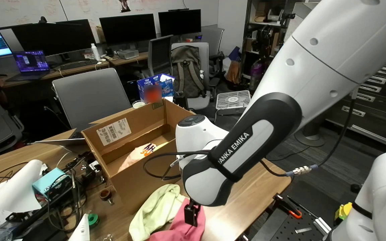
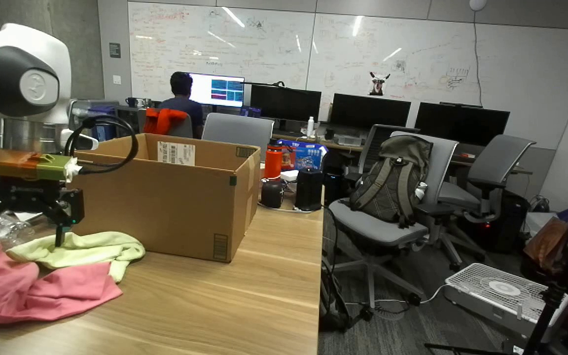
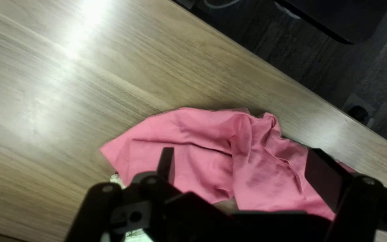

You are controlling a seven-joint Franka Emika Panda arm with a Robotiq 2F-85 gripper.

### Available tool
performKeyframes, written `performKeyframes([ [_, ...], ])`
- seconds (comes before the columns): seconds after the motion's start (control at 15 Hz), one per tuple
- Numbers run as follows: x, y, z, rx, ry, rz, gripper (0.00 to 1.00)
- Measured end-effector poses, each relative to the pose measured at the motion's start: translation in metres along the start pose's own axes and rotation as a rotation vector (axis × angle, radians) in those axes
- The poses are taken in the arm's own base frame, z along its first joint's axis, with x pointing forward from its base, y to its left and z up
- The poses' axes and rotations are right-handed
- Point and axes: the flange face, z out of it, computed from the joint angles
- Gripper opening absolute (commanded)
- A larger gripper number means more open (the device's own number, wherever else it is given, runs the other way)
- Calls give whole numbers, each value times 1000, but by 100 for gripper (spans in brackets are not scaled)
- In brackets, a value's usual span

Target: Put the yellow and pink clothes in the box.

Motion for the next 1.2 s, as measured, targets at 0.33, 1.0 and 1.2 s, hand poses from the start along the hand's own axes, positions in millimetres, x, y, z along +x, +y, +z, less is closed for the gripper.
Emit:
performKeyframes([
  [0.33, 8, 1, 18, 12, 19, -4, 100],
  [1.0, 43, 14, 54, 11, 34, -21, 100],
  [1.2, 52, 16, 64, 10, 26, -31, 100],
])
